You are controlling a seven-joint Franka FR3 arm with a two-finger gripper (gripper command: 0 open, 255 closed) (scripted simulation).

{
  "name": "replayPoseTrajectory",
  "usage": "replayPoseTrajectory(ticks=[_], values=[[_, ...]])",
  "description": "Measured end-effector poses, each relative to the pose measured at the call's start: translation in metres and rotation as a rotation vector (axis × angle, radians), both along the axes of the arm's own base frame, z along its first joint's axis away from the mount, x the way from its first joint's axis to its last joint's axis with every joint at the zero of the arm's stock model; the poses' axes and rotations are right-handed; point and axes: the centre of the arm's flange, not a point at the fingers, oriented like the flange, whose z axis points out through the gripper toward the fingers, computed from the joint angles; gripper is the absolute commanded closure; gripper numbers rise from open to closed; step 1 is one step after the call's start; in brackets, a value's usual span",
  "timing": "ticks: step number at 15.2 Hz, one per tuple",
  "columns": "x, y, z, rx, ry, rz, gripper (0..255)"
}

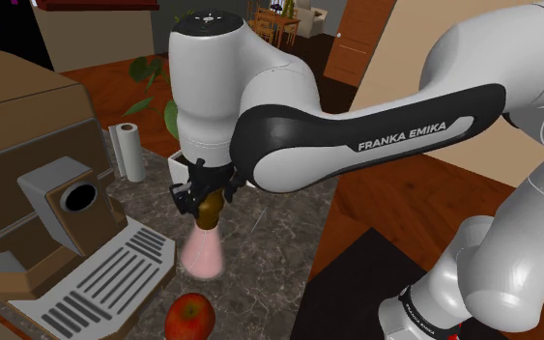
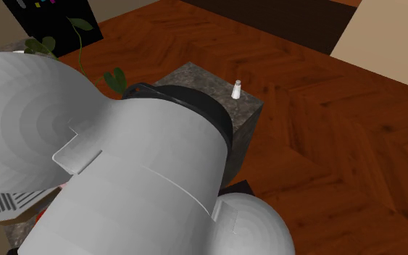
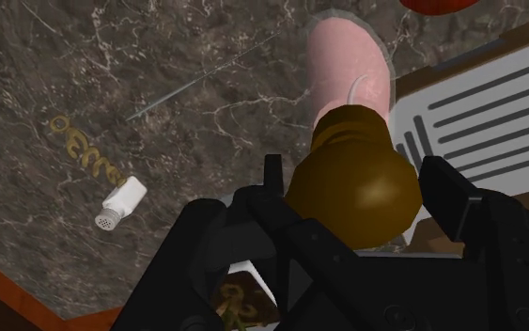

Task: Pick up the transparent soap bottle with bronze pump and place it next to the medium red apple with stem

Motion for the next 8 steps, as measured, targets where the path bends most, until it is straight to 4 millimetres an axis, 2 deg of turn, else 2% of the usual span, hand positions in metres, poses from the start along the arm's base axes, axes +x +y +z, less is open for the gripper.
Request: replayPoseTrajectory(ticks=[3,4,8], values=[[0.0001,-0.0001,-0.0005,0.0,0.0,0.0,255],[0.0001,-0.0001,-0.0005,0.0,0.0,0.0,0],[0.0,0.0,-0.0002,0.001,-0.001,0.0,0]])
